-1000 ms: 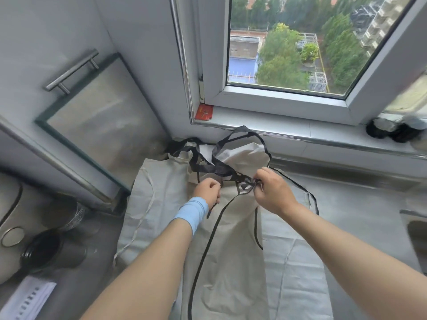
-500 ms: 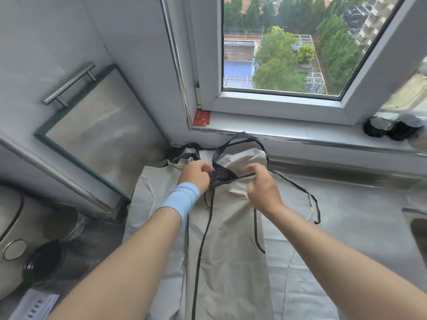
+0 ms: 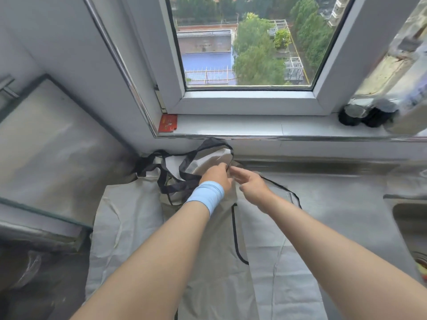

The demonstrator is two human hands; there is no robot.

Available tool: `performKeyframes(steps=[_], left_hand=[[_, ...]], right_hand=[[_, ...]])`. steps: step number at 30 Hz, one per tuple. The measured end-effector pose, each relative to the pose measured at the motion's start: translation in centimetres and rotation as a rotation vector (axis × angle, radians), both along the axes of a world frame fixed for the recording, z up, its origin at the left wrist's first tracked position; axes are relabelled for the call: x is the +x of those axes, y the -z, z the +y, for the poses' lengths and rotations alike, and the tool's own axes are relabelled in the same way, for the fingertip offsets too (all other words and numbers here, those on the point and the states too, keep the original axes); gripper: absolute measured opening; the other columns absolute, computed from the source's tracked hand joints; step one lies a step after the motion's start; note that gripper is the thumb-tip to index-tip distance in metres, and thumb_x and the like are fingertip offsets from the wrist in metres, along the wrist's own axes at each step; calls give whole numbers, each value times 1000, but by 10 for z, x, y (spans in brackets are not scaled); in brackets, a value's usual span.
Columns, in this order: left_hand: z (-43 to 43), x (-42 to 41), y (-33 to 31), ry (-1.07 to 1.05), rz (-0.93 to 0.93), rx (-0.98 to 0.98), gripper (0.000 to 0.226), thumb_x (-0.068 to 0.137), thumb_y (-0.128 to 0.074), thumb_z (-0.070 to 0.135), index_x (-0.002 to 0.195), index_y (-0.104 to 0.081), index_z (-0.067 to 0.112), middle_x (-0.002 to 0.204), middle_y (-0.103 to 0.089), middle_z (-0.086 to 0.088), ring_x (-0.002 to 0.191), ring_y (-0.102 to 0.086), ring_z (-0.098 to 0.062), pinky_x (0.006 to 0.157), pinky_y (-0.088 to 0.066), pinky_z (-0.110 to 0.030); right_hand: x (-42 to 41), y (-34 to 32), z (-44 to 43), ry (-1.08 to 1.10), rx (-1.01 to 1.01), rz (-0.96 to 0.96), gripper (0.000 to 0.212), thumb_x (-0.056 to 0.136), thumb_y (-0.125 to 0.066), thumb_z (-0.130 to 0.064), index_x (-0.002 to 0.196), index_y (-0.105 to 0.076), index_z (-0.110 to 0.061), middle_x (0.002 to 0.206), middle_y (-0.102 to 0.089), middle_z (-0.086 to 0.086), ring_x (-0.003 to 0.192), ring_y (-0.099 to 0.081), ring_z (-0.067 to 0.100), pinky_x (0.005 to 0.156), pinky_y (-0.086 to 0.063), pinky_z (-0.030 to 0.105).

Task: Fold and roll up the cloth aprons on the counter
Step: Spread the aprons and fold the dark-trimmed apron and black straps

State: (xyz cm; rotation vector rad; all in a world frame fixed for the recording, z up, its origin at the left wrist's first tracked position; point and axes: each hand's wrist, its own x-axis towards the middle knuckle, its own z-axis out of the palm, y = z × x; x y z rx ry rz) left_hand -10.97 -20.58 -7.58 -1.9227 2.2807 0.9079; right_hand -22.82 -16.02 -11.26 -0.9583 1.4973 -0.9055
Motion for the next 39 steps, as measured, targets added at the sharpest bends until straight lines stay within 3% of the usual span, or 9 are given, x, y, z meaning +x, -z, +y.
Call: performKeyframes(steps=[2,4,11,18,22,25,28,32,39], left_hand=[[-4,-1,-1,-17,-8,-47,9,90,-56,29,89,-61,22,99,-67,-7,99,-62,-30,83,-50,-34],[-7,-1,1,-50,-2,-103,25,90,-56,29,67,-52,21,82,-64,-6,84,-59,-29,71,-45,-30],[-30,14,-13,-333,267,-123,28,85,-58,27,60,-51,17,66,-53,4,72,-49,-22,67,-40,-26],[-18,27,-14,-433,312,-273,17,86,-65,22,103,-66,20,105,-63,-4,101,-56,-26,96,-45,-34],[37,42,16,-138,200,-587,28,79,-63,10,107,-61,14,108,-56,-8,102,-52,-30,91,-43,-41],[85,61,49,165,12,-448,28,81,-60,14,108,-62,20,112,-56,-3,106,-54,-28,89,-42,-37],[122,94,83,318,-231,-224,59,89,-55,32,144,-35,24,153,-27,-3,141,-26,-26,110,-28,-36],[155,129,104,335,-422,4,83,91,-40,57,153,10,30,160,20,-1,148,16,-20,120,-2,-44],[196,139,81,348,-373,-202,72,87,-53,46,149,-22,24,161,-7,-5,147,-6,-25,118,-10,-42]], right_hand=[[-3,5,6,59,17,-12,73,79,-33,25,141,-49,-10,137,-54,1,124,-54,17,97,-42,22],[-6,16,16,94,63,53,64,83,-54,10,139,-48,-21,135,-56,3,112,-60,18,84,-49,24],[7,40,44,30,189,81,9,81,-74,-10,76,-73,-16,62,-66,-8,57,-56,8,51,-43,16],[-2,36,31,2,126,285,15,82,-63,-23,87,-77,-23,83,-76,-8,88,-70,13,85,-55,32],[8,28,39,61,38,510,46,90,-57,-17,136,-53,-19,123,-61,2,115,-57,26,95,-44,34],[23,35,66,-38,-274,936,59,80,-60,-9,138,-47,-16,135,-49,9,118,-50,32,95,-44,43],[39,58,96,-418,-477,1085,67,68,-69,-14,133,-53,-20,143,-50,15,127,-51,33,94,-48,42],[45,74,124,-865,-234,1189,74,83,-25,-48,153,-32,-23,161,-21,15,148,-24,34,115,-24,52],[52,64,159,-786,-345,1394,54,84,-50,-39,132,-62,-17,142,-52,19,129,-53,36,96,-50,53]])
